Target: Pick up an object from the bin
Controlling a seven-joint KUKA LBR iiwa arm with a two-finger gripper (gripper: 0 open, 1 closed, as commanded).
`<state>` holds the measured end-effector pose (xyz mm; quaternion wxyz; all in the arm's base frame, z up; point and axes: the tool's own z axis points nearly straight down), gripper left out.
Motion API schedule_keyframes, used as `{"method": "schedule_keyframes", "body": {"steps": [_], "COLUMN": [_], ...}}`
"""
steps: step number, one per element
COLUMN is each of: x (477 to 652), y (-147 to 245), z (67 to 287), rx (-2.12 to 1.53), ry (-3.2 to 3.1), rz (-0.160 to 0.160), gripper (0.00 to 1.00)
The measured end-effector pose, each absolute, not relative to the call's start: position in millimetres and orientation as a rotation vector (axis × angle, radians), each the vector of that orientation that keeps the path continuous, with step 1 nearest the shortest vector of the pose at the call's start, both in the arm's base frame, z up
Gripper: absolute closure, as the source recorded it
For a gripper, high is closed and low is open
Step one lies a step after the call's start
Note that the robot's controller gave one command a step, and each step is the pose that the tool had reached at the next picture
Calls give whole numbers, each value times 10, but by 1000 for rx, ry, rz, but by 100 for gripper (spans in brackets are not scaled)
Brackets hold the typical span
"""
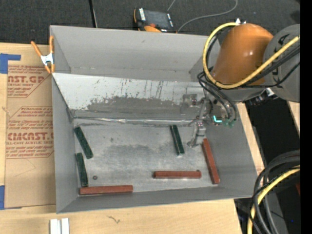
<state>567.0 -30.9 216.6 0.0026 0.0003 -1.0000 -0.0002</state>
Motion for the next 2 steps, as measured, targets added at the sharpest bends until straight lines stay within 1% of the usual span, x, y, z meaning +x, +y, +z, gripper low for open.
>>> {"method": "schedule_keyframes", "body": {"steps": [1, 2], "x": [5212, 4846], "y": [-650, -881], "z": [679, 722], "rx": [451, 448], "ry": [-3108, -3125], "rz": [-1, 3], "gripper": [0, 0]}}
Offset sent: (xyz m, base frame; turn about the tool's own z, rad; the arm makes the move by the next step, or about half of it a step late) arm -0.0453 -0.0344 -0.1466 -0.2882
